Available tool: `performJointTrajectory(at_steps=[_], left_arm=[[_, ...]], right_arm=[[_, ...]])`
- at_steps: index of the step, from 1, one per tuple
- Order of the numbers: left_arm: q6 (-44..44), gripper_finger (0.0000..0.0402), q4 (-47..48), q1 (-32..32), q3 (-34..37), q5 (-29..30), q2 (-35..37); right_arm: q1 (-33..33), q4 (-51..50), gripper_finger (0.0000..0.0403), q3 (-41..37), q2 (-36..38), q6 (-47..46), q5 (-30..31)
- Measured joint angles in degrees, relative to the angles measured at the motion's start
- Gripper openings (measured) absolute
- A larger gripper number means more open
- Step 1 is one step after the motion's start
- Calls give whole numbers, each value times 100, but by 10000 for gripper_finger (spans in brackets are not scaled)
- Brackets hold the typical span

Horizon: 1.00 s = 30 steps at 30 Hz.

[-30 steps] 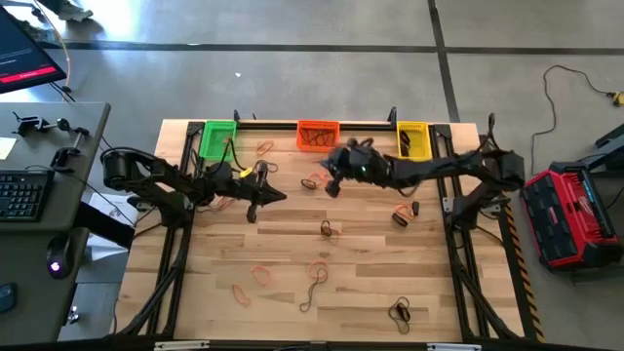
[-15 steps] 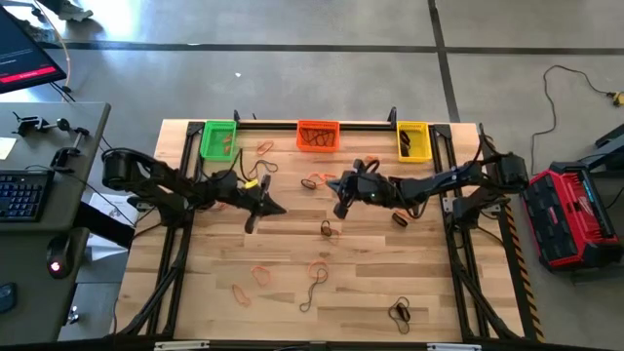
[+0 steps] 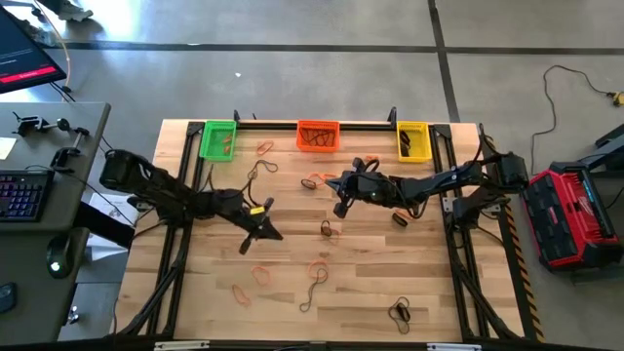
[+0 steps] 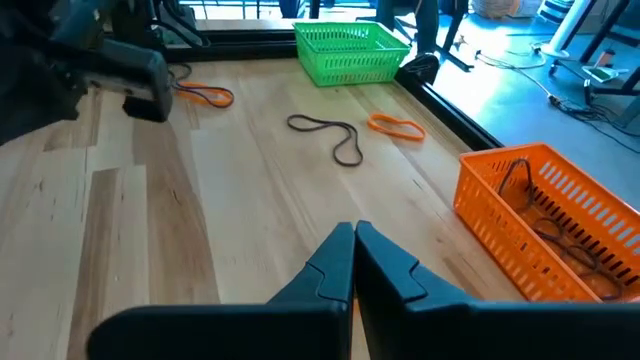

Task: Sort rubber bands into baskets
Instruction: Put the bottom left orange rubber band into the green bin

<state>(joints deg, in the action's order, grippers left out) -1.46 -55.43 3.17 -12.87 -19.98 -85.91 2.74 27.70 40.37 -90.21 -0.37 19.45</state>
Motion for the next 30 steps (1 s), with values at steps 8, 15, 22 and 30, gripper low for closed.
performJointTrajectory(at_steps=[8,15,22,30], left_arm=[[341,0,2800,475,-966,229,260],[-133,0,5070,935,-1749,228,686],[-1839,1,6283,1323,-1990,227,771],[-3022,40,6740,1896,-1975,569,765]], right_arm=[[0,0,0,3,0,40,-8],[0,-11,0,5,0,40,-10],[0,-2,0,5,0,82,-12],[0,-25,0,5,0,84,-56]])
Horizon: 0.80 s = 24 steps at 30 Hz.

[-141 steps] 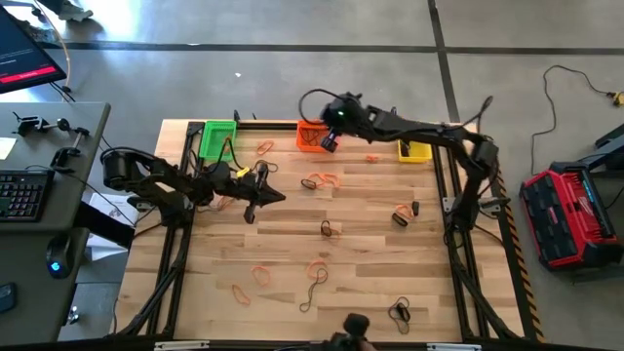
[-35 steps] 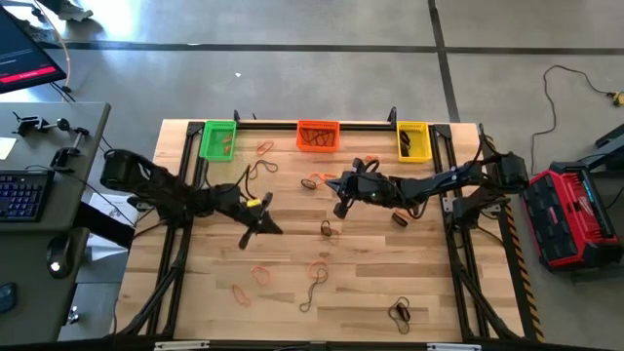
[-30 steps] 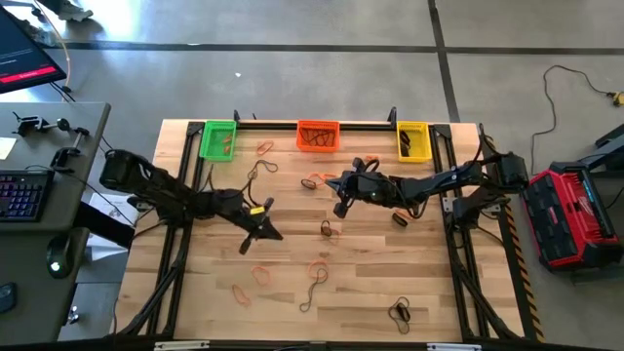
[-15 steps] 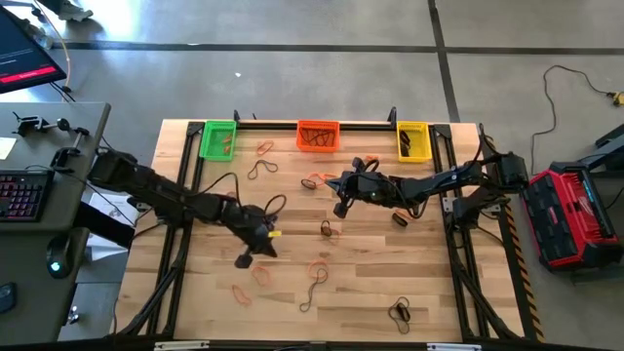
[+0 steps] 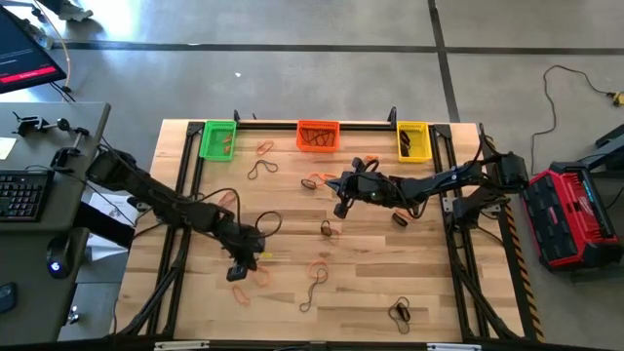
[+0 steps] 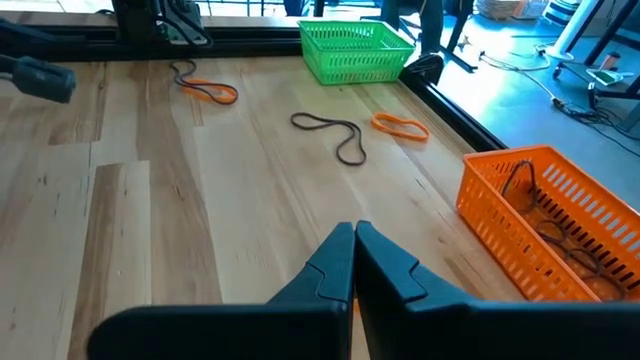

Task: Sort rubber bands into baskets
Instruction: Put the bottom left orange rubber band into the green bin

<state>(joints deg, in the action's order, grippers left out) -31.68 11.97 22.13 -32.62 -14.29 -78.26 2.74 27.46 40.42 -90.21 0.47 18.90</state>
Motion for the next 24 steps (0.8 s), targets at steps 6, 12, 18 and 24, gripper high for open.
performJointTrajectory(at_steps=[6,12,18,24], left_arm=[[-686,73,277,169,2,559,0],[-1161,80,278,168,2,590,-77],[-1084,81,116,168,2,320,-397],[-1071,81,-8,166,-6,281,-631]], right_arm=[[-13,-19,0,0,0,-17,1],[-15,-58,0,0,-2,-3,0],[-15,-157,0,0,-2,-44,0],[-15,-189,0,0,-2,-44,1]])
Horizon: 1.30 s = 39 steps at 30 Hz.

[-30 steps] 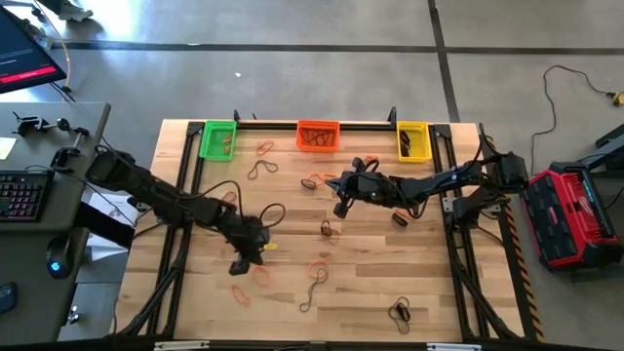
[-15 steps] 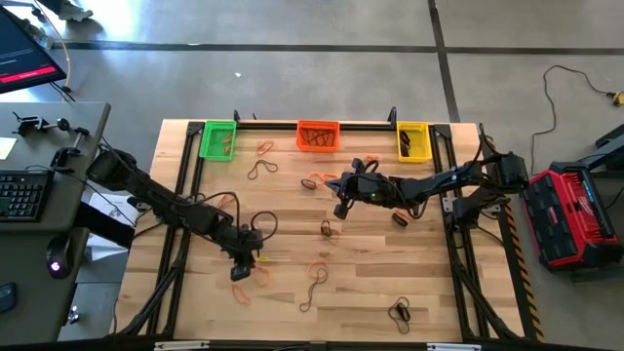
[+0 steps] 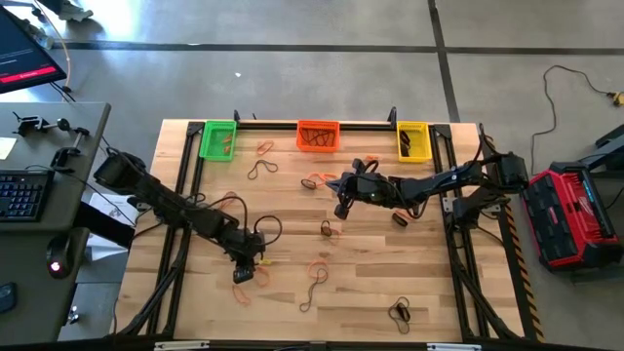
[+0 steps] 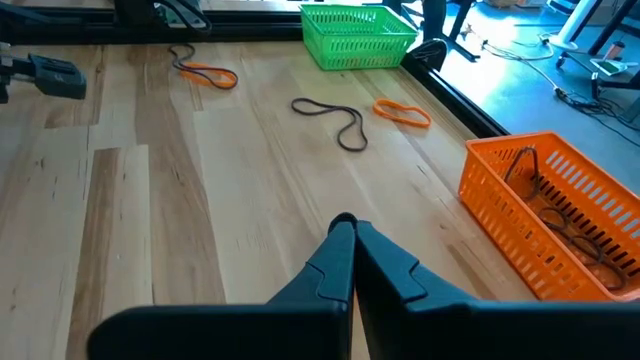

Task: Sort rubber bands into baskets
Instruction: Put the bottom left orange rubber band into the green bin

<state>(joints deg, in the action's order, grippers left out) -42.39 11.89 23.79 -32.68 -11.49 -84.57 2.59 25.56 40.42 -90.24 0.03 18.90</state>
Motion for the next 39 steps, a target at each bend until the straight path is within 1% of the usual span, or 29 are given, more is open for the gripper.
performJointTrajectory(at_steps=[3,5,11,15,18,23,28,31,34,39], left_arm=[[4,79,4,0,-3,41,-14],[58,70,10,2,-3,112,-14],[155,9,59,-24,-15,77,-25],[237,6,151,-103,-84,8,-38],[539,2,357,-251,-192,-4,-40],[1045,1,671,-811,-315,-3,-36],[1756,1,1085,-1565,-494,42,50],[2147,1,1154,-2004,-630,122,184],[2484,1,1429,-2395,-834,337,360],[2796,1,1902,-3069,-1183,883,689]], right_arm=[[0,-2,0,0,0,0,0],[0,-3,0,0,0,-1,1],[0,-4,0,0,0,-2,-1],[0,-4,0,0,0,-2,2],[0,-4,0,0,0,-2,0],[-2,-4,0,0,0,-2,2],[-2,-7,0,0,-2,-2,0],[-2,-27,0,0,-2,-15,-1],[-2,-54,0,0,-2,-19,1],[-2,-69,0,0,-2,-20,-1]])
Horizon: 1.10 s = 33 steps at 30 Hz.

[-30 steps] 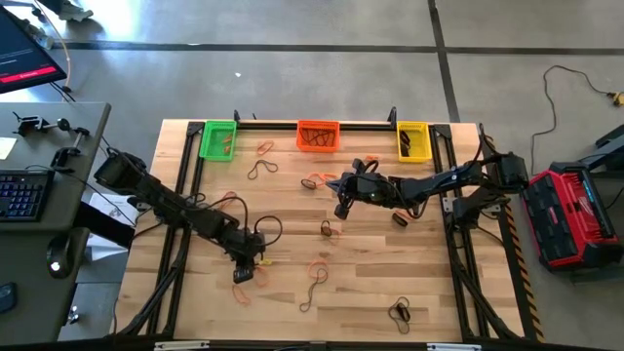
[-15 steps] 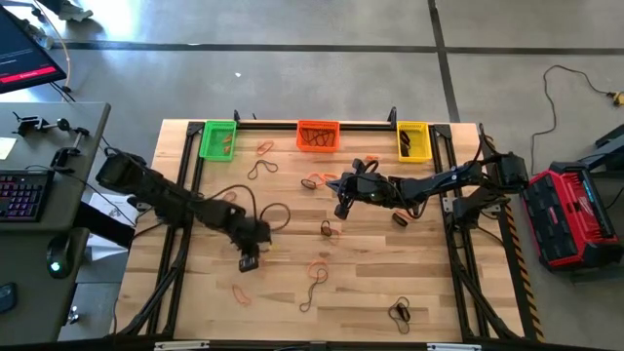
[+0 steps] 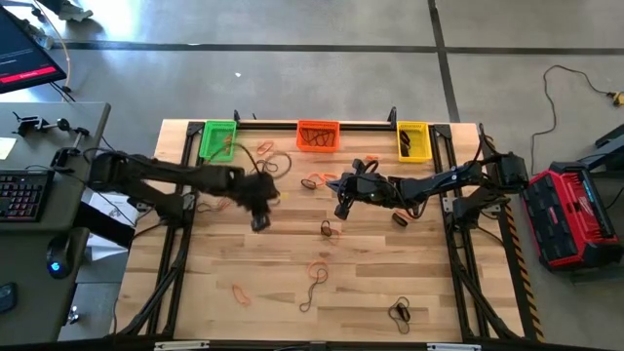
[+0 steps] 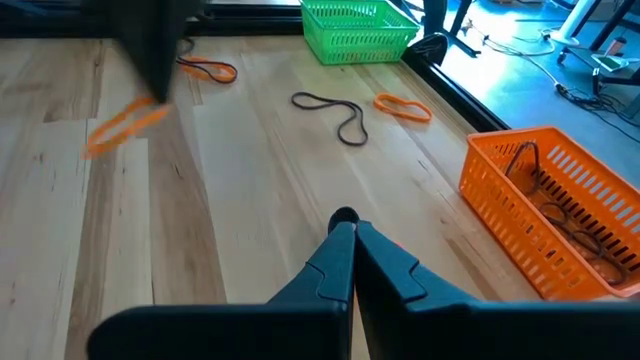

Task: Sort rubber bands into baskets
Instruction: Put the bottom left orange rubber band into the green bin

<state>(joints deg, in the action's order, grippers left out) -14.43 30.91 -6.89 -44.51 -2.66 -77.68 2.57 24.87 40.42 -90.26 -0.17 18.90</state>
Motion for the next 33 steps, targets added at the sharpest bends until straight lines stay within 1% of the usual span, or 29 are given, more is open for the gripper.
performJointTrajectory(at_steps=[3,7,13,19,25,27,33], left_arm=[[107,1,293,-474,-203,315,188],[319,1,590,-1145,-416,593,404],[487,0,1085,-2087,-679,1175,594],[509,0,1357,-2856,-711,2126,802],[582,0,1440,-3533,-711,3013,818],[733,0,1437,-3752,-711,3136,818],[1131,0,1419,-4370,-711,3153,764]], right_arm=[[0,-4,0,0,0,-2,2],[0,-12,0,0,0,0,2],[2,-28,0,0,0,-2,2],[2,-51,0,0,0,-2,2],[4,-69,0,0,0,7,2],[7,-69,0,0,0,10,1],[7,-68,0,0,0,14,2]])
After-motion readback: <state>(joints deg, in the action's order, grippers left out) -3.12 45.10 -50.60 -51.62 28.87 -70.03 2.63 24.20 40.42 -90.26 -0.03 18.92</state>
